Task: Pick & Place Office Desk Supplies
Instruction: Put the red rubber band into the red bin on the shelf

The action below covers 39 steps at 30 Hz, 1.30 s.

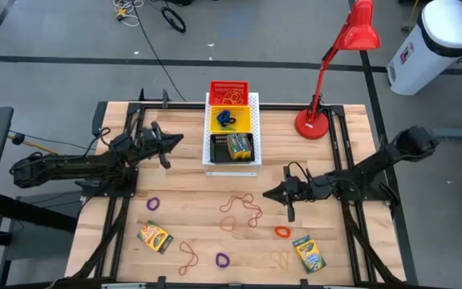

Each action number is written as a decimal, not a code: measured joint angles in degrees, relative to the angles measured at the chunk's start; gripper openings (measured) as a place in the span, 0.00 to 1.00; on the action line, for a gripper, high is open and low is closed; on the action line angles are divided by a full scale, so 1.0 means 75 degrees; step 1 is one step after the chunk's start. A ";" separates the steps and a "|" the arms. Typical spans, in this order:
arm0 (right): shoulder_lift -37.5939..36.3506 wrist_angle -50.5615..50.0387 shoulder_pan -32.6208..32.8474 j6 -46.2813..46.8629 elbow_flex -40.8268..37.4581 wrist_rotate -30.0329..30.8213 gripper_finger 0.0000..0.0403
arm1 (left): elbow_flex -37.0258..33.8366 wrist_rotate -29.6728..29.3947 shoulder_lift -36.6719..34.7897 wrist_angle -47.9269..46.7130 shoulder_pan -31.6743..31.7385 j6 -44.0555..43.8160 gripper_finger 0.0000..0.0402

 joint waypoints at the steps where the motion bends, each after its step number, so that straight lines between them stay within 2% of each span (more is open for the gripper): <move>1: 0.0057 0.0100 -0.0037 -0.0073 0.0017 -0.0015 0.03 | 0.0000 0.0205 0.0002 -0.0027 0.0000 -0.0028 0.02; 5: 0.0081 -0.0114 -0.0159 -0.0111 0.0017 0.0025 0.03 | 0.0000 0.1091 0.0002 -0.0175 -0.0009 -0.0036 0.01; 7: 0.0084 -0.0324 -0.0149 -0.0109 0.0017 0.0207 0.03 | 0.0000 0.1297 0.0002 -0.0376 -0.0037 -0.0022 0.01; 14: 0.0084 -0.1037 0.0023 0.0403 0.0017 0.0437 0.01 | 0.0000 0.1082 0.0002 -0.1277 -0.1077 0.0526 0.05; 22: 0.0081 -0.1395 0.0684 0.0614 0.0017 0.0634 0.01 | 0.0080 -0.0675 0.0002 -0.2368 -0.3049 0.0681 0.08; 30: 0.0081 -0.1944 0.1096 0.1084 0.0017 0.1149 0.01 | 0.1409 -0.2702 0.0434 -0.4894 -0.5203 0.0456 0.07; 34: 0.0081 -0.2440 0.1106 0.1532 0.0017 0.1379 0.01 | 0.2134 -0.3094 0.1115 -0.5659 -0.5978 -0.0006 0.08; 39: 0.0081 -0.2611 0.1106 0.1625 0.0017 0.1586 0.01 | 0.2935 -0.3082 0.2197 -0.6347 -0.6632 -0.0827 0.14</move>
